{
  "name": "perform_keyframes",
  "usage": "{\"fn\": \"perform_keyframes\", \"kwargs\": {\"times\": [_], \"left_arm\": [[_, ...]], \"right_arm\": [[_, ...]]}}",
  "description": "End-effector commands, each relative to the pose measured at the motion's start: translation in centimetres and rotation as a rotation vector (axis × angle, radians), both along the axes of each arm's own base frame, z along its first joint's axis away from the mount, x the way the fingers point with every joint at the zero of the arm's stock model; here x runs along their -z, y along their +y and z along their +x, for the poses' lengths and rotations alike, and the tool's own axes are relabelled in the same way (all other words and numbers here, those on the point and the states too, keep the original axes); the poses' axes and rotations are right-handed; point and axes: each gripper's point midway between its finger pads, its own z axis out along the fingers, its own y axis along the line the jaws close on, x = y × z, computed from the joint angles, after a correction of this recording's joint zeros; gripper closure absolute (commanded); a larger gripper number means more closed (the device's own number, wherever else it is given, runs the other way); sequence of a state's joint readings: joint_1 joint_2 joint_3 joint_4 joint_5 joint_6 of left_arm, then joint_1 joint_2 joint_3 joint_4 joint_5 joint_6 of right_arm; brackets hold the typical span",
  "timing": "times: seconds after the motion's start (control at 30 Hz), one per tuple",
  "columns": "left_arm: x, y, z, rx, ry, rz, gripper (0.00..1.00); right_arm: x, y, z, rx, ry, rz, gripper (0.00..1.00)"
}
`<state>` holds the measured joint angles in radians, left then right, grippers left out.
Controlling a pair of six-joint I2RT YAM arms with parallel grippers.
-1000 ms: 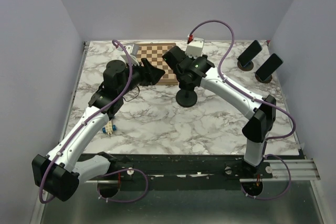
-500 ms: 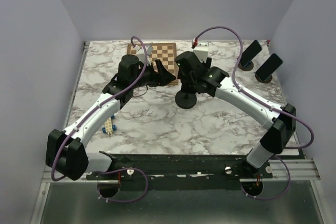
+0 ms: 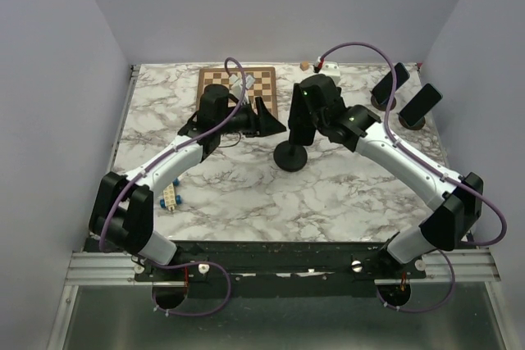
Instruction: Remove the phone from the phone stand
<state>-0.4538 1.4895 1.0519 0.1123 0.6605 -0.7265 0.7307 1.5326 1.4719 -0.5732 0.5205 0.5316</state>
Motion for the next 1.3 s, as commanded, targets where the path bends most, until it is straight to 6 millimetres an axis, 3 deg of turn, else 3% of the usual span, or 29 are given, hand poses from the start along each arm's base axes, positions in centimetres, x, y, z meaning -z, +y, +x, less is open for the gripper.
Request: {"fn": "perform_keyframes", "kwargs": {"times": [0.0,0.1,0.27,0.5,0.8,1.03,1.17,1.2,1.27], "left_arm": [[-2.1,-1.6,-0.8,0.105,-0.123,-0.074,0.32],[-1.9,-2.4,-0.9,0.124,-0.195,-0.057,0.33],[-0.1,-2.4,-0.1,0.096,-0.216,-0.009,0.48],[0.5,-2.9,0.8,0.077,-0.334,0.051,0.49],[0.8,-2.9,0.9,0.073,-0.338,0.07,0.54],[-0.3,-2.7,0.3,0.087,-0.366,0.056,0.62],[-0.8,-2.9,-0.3,0.114,-0.37,0.037,0.75],[-0.9,-3.0,-0.4,0.118,-0.369,0.037,0.8],[-1.0,-3.0,-0.4,0.124,-0.37,0.038,0.88]], "right_arm": [[-1.9,1.4,-0.4,-0.102,-0.029,0.085,0.99],[-1.6,1.6,-0.5,-0.135,-0.014,0.091,0.99],[-1.5,2.1,-0.9,-0.168,-0.002,0.111,0.99],[-1.7,2.9,-1.4,-0.221,0.001,0.137,0.99],[-1.8,3.4,-2.0,-0.269,0.013,0.149,0.99],[-1.8,3.0,-2.2,-0.272,0.01,0.128,0.99],[-1.9,2.6,-2.3,-0.273,0.004,0.106,0.99],[-1.8,2.4,-2.3,-0.262,0.004,0.1,0.97],[-1.7,1.9,-2.2,-0.24,0.004,0.084,0.8]]}}
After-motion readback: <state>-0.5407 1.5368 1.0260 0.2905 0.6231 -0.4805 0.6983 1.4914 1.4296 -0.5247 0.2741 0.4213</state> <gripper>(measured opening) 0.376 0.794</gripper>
